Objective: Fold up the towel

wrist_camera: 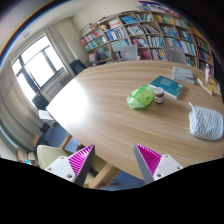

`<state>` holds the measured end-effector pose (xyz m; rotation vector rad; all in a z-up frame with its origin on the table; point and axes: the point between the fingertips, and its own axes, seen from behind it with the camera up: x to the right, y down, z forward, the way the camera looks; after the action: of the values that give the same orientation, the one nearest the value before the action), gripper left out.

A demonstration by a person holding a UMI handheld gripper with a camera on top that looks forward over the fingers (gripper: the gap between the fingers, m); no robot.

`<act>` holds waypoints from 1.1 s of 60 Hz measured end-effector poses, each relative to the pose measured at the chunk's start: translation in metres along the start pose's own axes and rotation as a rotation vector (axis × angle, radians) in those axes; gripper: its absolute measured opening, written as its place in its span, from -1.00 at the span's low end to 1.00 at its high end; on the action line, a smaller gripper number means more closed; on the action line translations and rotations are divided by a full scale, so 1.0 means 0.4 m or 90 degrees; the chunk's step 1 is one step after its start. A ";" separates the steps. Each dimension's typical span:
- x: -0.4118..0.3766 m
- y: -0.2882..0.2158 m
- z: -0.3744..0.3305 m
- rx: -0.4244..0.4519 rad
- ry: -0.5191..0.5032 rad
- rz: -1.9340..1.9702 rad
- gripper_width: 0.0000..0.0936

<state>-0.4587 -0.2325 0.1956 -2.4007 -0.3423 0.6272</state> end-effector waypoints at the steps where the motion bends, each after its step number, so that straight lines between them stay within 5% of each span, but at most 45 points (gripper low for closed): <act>1: 0.000 0.002 -0.002 -0.003 0.000 0.003 0.76; 13: 0.141 -0.033 -0.008 0.007 0.081 -0.004 0.77; 31: 0.788 -0.141 0.083 0.039 0.311 -0.025 0.77; 44: 1.022 -0.084 0.215 -0.029 0.316 -0.014 0.72; 50: 1.075 -0.008 0.239 -0.092 0.314 -0.021 0.15; 53: 1.084 -0.013 0.249 -0.063 0.326 -0.034 -0.41; 56: 1.105 -0.016 0.231 -0.065 0.343 -0.043 -0.72; 66: 1.105 -0.022 0.226 -0.056 0.327 -0.028 -0.93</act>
<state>-0.1288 -0.0094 -0.0167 -2.5216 -0.2019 -0.0357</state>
